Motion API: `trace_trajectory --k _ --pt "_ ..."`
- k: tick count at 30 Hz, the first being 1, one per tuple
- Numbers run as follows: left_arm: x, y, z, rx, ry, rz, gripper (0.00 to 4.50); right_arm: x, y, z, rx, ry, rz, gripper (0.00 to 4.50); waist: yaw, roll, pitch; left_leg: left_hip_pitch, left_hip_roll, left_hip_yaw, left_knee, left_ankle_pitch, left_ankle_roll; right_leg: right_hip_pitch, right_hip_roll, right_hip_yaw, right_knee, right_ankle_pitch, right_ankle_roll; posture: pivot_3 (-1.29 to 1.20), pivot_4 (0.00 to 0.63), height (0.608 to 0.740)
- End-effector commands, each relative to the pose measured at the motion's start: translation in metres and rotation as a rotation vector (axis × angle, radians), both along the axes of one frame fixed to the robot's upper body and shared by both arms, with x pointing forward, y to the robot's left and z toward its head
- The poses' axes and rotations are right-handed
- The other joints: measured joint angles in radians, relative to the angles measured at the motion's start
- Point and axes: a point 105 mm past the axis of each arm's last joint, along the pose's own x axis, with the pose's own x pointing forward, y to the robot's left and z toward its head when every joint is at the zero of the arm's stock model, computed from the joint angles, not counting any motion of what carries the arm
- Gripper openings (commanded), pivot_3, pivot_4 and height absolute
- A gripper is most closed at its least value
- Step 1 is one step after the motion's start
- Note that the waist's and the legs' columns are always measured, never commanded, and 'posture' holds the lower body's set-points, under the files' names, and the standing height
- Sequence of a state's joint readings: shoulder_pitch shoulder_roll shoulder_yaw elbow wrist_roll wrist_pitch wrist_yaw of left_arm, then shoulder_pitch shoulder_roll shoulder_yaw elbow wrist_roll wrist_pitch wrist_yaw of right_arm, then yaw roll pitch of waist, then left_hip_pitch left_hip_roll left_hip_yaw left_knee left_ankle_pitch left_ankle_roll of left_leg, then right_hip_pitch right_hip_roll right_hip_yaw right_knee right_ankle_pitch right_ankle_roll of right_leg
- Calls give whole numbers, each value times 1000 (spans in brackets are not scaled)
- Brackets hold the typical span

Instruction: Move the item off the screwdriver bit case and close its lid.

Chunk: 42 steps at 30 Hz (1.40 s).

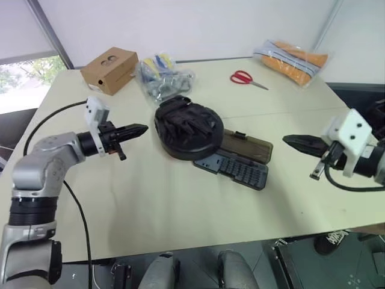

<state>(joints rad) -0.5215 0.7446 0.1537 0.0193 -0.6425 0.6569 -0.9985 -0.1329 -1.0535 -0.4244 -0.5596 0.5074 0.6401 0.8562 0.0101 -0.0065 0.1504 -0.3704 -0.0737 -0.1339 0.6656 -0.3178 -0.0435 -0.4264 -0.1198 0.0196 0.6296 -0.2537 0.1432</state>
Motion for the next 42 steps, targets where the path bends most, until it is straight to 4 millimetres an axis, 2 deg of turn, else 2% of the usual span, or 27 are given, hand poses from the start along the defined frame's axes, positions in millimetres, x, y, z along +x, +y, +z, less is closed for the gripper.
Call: trace_trajectory --k 1,29,31,33,39,42 --pt "-1 3 12 12 -57 0 0 -2 4 9 -14 -30 23 36 0 0 0 0 0 0 0 0 0 0 0 0 0 0 0 0 150 740" --pt "5 -9 10 -53 10 -11 0 -1 12 7 10 -49 22 36 1 0 0 -1 0 0 1 1 -1 -1 0 0 0 0 0 0 150 740" --pt "6 -11 8 -36 7 -25 544 0 12 7 12 -53 19 0 0 0 0 -1 0 0 1 1 -1 -1 0 0 0 0 0 0 150 740" --pt "6 -15 5 -4 1 -50 1297 1 12 7 14 -56 19 0 1 0 0 -1 0 0 1 1 -1 -1 0 0 0 0 0 0 150 740" --pt "9 -23 -2 70 -24 -105 4462 1 13 7 20 -62 16 0 2 0 0 -1 0 0 1 1 -1 -1 0 0 0 0 0 0 150 740" --pt "15 -28 -4 147 -91 -116 4462 1 14 6 21 -62 16 0 1 0 0 -1 0 0 1 1 -1 -1 0 0 0 0 0 0 150 740"
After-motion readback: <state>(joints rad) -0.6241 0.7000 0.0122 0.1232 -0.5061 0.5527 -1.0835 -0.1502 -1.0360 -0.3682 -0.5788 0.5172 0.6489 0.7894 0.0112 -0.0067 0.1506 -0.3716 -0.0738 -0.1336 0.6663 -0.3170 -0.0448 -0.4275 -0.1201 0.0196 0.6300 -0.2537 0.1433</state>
